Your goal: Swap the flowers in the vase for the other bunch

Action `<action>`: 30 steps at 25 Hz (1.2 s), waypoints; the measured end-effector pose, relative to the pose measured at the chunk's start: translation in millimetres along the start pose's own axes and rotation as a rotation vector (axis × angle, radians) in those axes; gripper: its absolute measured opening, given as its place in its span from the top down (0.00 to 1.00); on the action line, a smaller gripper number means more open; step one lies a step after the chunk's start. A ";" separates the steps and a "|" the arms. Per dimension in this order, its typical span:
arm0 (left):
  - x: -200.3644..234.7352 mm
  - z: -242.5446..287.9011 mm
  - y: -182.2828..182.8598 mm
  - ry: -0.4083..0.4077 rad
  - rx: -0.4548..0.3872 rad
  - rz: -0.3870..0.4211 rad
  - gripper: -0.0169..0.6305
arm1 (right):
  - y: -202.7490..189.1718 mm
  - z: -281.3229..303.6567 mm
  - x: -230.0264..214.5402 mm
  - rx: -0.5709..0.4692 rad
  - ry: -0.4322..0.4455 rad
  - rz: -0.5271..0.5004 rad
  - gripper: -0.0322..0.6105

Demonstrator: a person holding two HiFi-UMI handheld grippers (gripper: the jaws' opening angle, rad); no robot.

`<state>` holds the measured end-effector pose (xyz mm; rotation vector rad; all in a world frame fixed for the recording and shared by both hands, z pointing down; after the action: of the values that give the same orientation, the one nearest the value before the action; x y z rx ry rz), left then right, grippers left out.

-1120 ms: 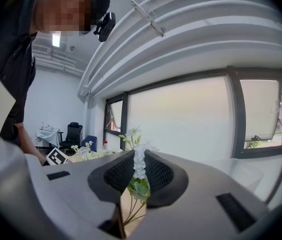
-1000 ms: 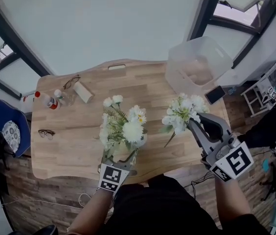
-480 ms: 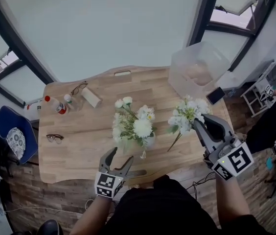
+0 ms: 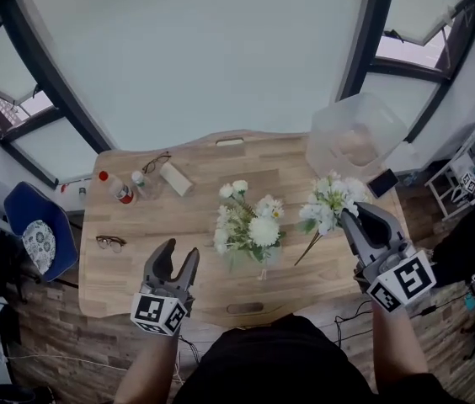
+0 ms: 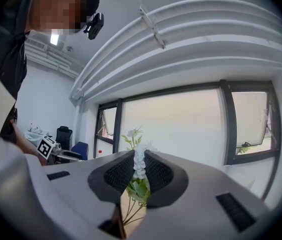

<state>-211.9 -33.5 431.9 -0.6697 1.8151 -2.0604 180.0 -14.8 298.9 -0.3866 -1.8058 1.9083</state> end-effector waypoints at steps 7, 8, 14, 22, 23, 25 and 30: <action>5.5 7.2 52.8 0.085 -0.105 0.011 0.97 | -9.7 10.9 -6.7 0.001 0.009 -0.013 0.84; 3.0 8.1 58.2 0.088 -0.115 0.017 0.97 | -12.1 12.3 -7.4 0.003 0.011 -0.011 0.84; -5.5 10.7 65.8 0.095 -0.108 0.050 0.97 | -21.2 19.4 -11.3 -0.004 0.029 0.011 0.84; -8.5 11.3 63.8 0.103 -0.095 0.045 0.97 | -21.4 26.0 -18.1 -0.011 0.039 0.018 0.84; -8.9 11.3 63.9 0.103 -0.095 0.045 0.97 | -21.0 26.1 -18.8 -0.011 0.039 0.018 0.84; -9.4 10.8 64.1 0.100 -0.096 0.044 0.97 | -20.5 26.4 -19.4 -0.008 0.038 0.018 0.84; -10.5 11.0 64.9 0.084 -0.098 0.043 0.97 | -19.9 28.6 -19.4 -0.008 0.036 0.011 0.84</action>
<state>-201.8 -46.7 367.4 -0.5727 1.9698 -2.0109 184.6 -49.1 318.8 -0.4316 -1.7914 1.8900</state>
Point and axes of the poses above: the fingertips, and each gripper's own axes: z forward along the fingers, x to its left, y out of its top, the point moved 8 cm from there along -z, backward along the fingers, and after that the axes turned 2 degrees about -z, right-handed, at the moved point
